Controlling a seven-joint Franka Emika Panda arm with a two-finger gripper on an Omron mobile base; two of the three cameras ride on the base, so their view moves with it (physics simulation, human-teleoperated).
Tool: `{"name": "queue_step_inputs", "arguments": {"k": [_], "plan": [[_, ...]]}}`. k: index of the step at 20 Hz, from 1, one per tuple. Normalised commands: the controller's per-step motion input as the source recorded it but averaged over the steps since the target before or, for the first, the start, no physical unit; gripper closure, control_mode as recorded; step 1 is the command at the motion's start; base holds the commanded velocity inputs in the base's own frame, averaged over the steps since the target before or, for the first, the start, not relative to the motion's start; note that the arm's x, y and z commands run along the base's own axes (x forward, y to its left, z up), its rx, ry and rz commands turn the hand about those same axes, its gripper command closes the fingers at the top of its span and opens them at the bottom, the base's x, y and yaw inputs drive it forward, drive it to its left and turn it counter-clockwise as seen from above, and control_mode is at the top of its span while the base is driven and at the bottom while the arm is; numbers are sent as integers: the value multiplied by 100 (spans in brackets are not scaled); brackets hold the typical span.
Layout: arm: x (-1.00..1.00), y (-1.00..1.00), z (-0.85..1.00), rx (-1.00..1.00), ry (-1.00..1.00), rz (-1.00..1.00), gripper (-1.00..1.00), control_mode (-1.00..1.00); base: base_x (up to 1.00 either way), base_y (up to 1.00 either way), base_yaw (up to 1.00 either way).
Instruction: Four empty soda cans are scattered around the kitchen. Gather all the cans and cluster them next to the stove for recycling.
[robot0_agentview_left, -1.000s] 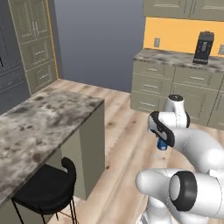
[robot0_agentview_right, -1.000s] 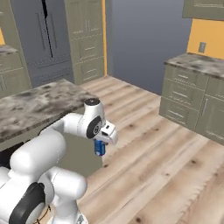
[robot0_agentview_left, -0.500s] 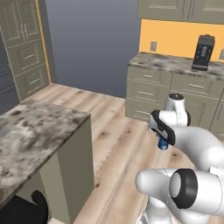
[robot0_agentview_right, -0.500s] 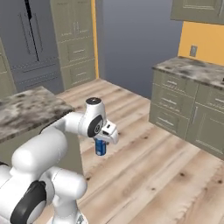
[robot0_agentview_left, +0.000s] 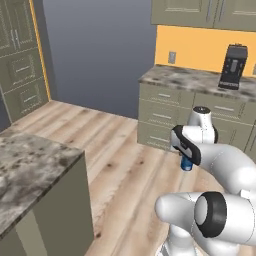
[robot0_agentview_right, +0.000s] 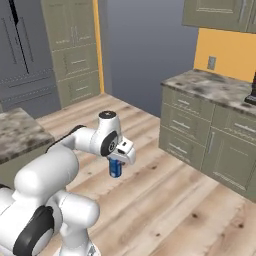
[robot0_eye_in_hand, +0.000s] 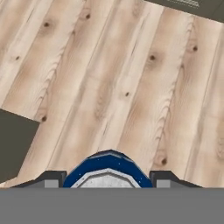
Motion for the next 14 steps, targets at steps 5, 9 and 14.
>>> {"name": "queue_step_inputs", "arguments": {"k": [5, 9, 14], "plan": [[0, 0, 0, 0, 0, 0, 100, 100, 75, -5, 20], [0, 0, 0, 0, 0, 0, 100, 100, 73, 0, 31], [0, 0, 0, 0, 0, 0, 100, 100, 74, -4, 24]]}}
